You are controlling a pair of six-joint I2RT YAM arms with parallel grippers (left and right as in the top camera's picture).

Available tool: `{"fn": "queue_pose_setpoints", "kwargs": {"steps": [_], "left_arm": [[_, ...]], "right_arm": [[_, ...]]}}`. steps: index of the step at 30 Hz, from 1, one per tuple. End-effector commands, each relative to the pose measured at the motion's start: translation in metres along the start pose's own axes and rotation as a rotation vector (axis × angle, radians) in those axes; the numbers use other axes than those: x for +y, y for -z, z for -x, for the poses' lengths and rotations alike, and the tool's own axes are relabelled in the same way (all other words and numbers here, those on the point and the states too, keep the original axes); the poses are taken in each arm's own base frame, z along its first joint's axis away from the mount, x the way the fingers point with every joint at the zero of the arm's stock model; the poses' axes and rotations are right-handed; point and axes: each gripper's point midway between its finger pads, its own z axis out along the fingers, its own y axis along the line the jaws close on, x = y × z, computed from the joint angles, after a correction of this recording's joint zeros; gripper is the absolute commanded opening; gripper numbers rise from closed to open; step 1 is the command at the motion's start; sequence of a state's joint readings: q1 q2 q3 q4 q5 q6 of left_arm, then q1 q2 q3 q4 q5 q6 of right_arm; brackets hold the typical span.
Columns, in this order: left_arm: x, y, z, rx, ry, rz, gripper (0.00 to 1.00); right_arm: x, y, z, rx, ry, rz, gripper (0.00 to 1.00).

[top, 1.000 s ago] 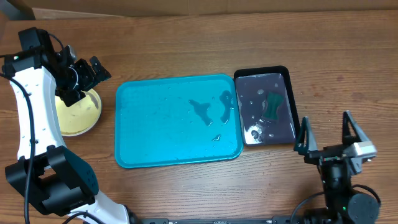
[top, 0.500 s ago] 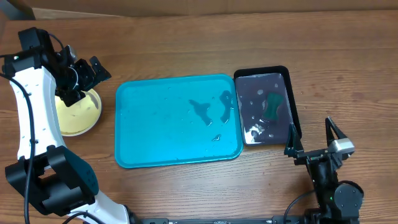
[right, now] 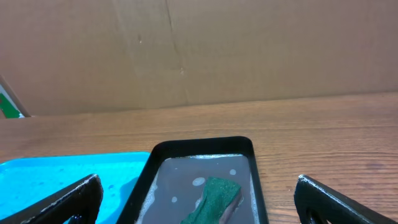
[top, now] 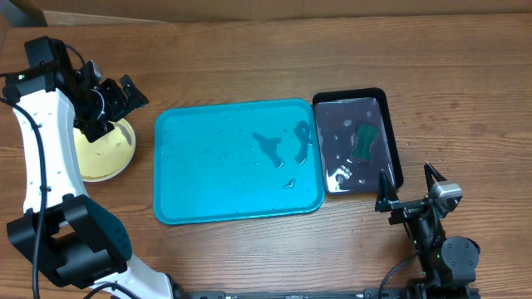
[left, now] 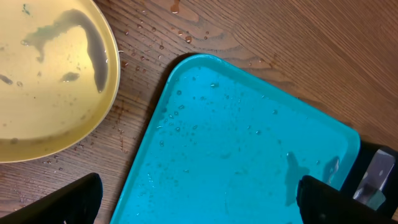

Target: Clean dirty plates on tray and stack at the side

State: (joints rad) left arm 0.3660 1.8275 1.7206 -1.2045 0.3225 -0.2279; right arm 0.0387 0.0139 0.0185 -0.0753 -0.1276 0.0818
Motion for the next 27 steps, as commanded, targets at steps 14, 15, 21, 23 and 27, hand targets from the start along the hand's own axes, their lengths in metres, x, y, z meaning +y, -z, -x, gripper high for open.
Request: {"fn": "queue_pose_setpoints", "kwargs": {"steps": [14, 15, 21, 23, 27], "left_arm": [[-0.006, 0.002, 0.003, -0.008, -0.033, -0.014, 1.00], [-0.006, 0.002, 0.003, -0.008, -0.033, -0.014, 1.00], [-0.021, 0.030, 0.000, -0.080, -0.076, -0.022, 1.00], [-0.031, 0.053, -0.004, -0.143, -0.111, -0.022, 1.00], [-0.063, 0.112, -0.025, -0.291, -0.209, -0.062, 1.00]], "right_arm": [[-0.001, 0.000, -0.002, -0.002, 0.001, 0.001, 1.00], [-0.001, 0.000, -0.002, -0.002, 0.001, 0.001, 1.00], [-0.001, 0.000, -0.002, -0.002, 0.001, 0.001, 1.00], [-0.001, 0.000, -0.002, -0.002, 0.001, 0.001, 1.00], [-0.001, 0.000, -0.002, -0.002, 0.001, 0.001, 1.00]]}}
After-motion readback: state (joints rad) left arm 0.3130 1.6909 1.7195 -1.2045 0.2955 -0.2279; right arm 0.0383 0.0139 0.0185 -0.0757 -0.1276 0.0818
